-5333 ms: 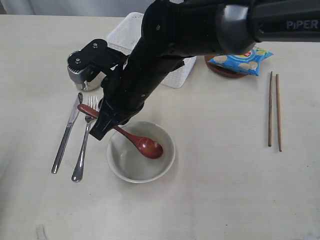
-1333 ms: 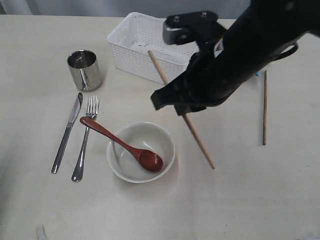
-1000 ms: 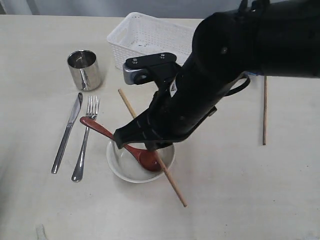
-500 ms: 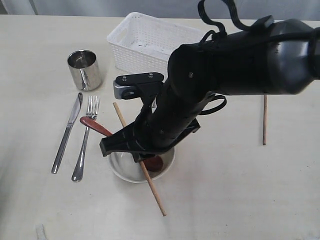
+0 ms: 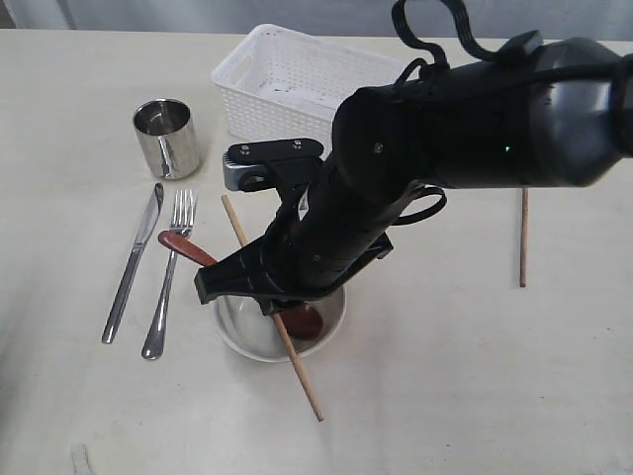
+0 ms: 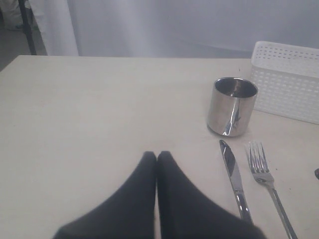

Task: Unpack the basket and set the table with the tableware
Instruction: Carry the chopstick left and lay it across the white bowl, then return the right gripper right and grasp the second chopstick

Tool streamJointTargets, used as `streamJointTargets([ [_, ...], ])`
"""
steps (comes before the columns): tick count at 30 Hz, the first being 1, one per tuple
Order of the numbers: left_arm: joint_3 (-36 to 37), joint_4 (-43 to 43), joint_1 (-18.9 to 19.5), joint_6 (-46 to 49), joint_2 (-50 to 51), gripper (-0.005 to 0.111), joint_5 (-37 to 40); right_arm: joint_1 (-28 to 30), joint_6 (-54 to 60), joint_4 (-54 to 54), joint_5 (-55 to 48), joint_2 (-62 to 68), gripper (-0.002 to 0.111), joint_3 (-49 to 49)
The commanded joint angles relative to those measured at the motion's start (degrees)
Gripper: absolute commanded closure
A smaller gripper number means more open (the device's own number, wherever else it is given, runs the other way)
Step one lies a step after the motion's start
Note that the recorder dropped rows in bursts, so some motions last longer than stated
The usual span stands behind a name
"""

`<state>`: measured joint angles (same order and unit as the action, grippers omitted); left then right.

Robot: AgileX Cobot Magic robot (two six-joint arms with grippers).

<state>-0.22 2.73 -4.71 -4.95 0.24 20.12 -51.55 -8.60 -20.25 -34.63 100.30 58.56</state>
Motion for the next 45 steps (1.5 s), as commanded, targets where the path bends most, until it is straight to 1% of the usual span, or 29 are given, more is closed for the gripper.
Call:
streamJointTargets([
  [1,0.2,0.4,0.2,0.2,-0.2,0.107,-0.5,-0.1,0.3,-0.1,0.2,0.0,0.078,-0.1],
  [2,0.2,0.4,0.2,0.2,-0.2,0.107,-0.5,-0.1,0.3,-0.1,0.1,0.0,0.071,-0.1],
  [5,0.2,0.4,0.2,0.2,-0.2,0.107,-0.5,0.2,0.3,0.3,-0.1,-0.4,0.071,0.0],
  [7,0.2,0.4,0.2,0.2,-0.2,0.107,-0.5,1.5,0.3,1.3,-1.2,-1.9,0.071,0.0],
  [9,0.2,0.4,0.2,0.2,-0.2,0.107,-0.5,4.7,0.7,1.5,-4.8,-5.3,0.071,0.0],
  [10,0.2,0.4,0.2,0.2,-0.2,0.107,-0.5,7.8,0.9,2.6,-7.1,-8.0,0.071,0.0],
  [17,0.2,0.4,0.2,0.2,-0.2,0.107,-0.5,20.5,-1.7,12.4,-13.9,-18.1,0.071,0.0],
  [21,0.2,0.4,0.2,0.2,-0.2,0.107,-0.5,28.1,-9.1,23.0,-16.9,-18.3,0.071,-0.3],
  [24,0.2,0.4,0.2,0.2,-0.2,0.107,-0.5,31.8,-12.6,28.1,-16.5,-16.0,0.071,-1.5],
  [27,0.2,0.4,0.2,0.2,-0.2,0.107,-0.5,34.4,-15.6,32.8,-14.7,-12.3,0.071,-2.7],
  [32,0.2,0.4,0.2,0.2,-0.2,0.107,-0.5,38.1,-16.4,33.7,-11.6,-4.8,0.071,-2.8],
  [38,0.2,0.4,0.2,0.2,-0.2,0.107,-0.5,40.1,-16.4,31.9,-6.1,1.8,0.071,-2.8],
  [45,0.2,0.4,0.2,0.2,-0.2,0.107,-0.5,40.1,-16.6,29.2,-1.3,7.2,0.071,-2.7],
])
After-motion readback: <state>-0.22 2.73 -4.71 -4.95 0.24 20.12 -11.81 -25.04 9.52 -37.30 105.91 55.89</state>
